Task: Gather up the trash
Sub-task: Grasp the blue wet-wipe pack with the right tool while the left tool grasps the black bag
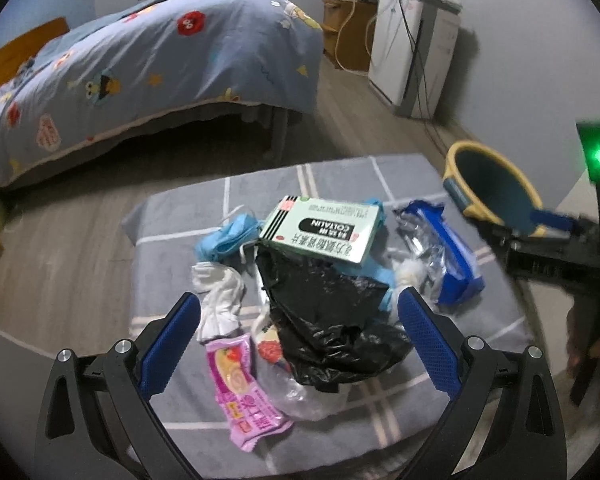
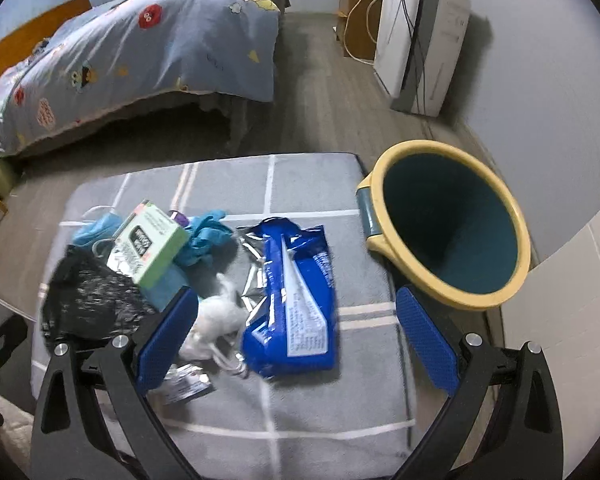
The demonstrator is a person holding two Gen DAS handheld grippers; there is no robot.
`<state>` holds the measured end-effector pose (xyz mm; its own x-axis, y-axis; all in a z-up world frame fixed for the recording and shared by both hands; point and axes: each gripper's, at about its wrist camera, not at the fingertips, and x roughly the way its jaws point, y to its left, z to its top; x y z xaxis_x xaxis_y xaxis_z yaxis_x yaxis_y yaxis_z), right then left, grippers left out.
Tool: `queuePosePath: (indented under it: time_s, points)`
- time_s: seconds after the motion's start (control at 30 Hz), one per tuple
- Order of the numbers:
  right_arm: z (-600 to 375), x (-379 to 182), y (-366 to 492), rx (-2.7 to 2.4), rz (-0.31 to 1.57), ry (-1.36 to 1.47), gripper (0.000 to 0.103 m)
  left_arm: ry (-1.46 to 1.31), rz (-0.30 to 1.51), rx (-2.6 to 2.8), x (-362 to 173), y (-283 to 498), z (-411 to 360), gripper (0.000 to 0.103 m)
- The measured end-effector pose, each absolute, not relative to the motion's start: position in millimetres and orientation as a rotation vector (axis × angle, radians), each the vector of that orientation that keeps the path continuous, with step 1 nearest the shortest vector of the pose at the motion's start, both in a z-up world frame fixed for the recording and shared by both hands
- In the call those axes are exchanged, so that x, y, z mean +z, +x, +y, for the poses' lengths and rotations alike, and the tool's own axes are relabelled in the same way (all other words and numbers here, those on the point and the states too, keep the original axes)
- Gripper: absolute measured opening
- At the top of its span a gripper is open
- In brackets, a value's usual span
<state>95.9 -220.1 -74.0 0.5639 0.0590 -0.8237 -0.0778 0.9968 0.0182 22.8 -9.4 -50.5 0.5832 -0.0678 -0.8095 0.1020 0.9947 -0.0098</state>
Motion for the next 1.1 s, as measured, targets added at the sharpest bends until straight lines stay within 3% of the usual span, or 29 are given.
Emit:
queuePosePath:
  time_s: [0.23,0.33,0.43,0.6,0.83,0.93,1.1]
  points:
    - [-245,-107,120,0.056,1.108,0.156,0.097,0.064,1.0,-0.127,-72,32,-21,0.095]
    - [-244,-115,124,0.084,1.119,0.15,0.09,0.033,1.038,-0.116,-83,40,-19,0.094]
    - [-235,-119,124,0.139,1.123,0.169,0.089,0.014,1.079,-0.1,-95,48,-19,0.084]
    - [-218,-135,130,0.148,1.163,0.102,0.087,0.004,1.123,-0.066,-113,59,-16,0.076]
    - [-218,-164,147,0.1,1.227,0.094,0.078,-0.02,1.145,-0.092,-124,66,-11,0.064]
    - [-221,-168,148,0.084,1.226,0.093,0.066,-0.016,1.154,-0.1,-126,67,-11,0.054]
    - [-227,-163,143,0.072,1.209,0.111,0.06,0.021,1.135,-0.081,-122,65,-10,0.049]
